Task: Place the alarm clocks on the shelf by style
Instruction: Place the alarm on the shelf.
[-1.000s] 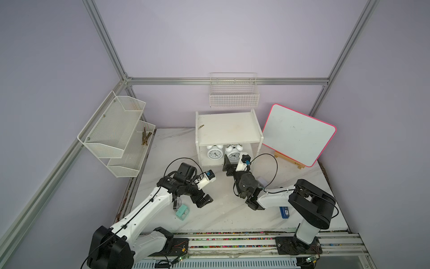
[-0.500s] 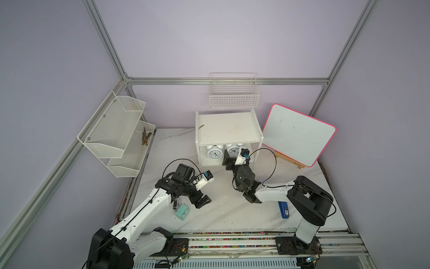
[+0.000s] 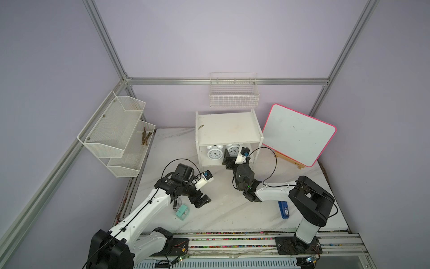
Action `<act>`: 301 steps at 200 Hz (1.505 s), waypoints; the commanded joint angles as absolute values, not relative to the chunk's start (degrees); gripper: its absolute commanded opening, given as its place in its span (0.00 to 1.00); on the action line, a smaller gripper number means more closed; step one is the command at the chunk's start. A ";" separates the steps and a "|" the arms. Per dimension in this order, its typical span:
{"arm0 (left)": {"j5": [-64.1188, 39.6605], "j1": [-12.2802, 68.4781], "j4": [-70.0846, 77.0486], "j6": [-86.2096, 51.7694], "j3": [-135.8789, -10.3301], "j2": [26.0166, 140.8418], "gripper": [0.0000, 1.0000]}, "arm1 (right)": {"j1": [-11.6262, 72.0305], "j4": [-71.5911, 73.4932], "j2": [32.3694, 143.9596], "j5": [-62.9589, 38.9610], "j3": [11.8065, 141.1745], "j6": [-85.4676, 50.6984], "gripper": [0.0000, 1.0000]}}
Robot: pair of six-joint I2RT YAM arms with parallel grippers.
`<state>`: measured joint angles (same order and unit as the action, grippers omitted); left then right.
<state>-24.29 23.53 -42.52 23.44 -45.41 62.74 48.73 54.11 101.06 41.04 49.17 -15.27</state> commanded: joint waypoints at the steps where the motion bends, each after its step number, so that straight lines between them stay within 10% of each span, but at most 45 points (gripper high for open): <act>1: -26.03 23.08 -41.65 24.27 -45.60 61.70 1.00 | 47.99 51.41 99.86 40.83 47.49 -17.58 0.58; 66: -26.16 22.93 -41.66 23.99 -45.67 61.70 1.00 | 47.99 51.09 98.43 40.96 46.14 -17.49 0.64; 154: -26.02 22.94 -41.75 23.82 -45.89 61.78 1.00 | 48.60 48.05 94.96 40.53 45.55 -16.58 0.99; 301: -22.69 23.11 -49.09 33.37 -48.84 65.47 1.00 | 52.54 23.21 71.43 24.69 38.67 -21.57 0.99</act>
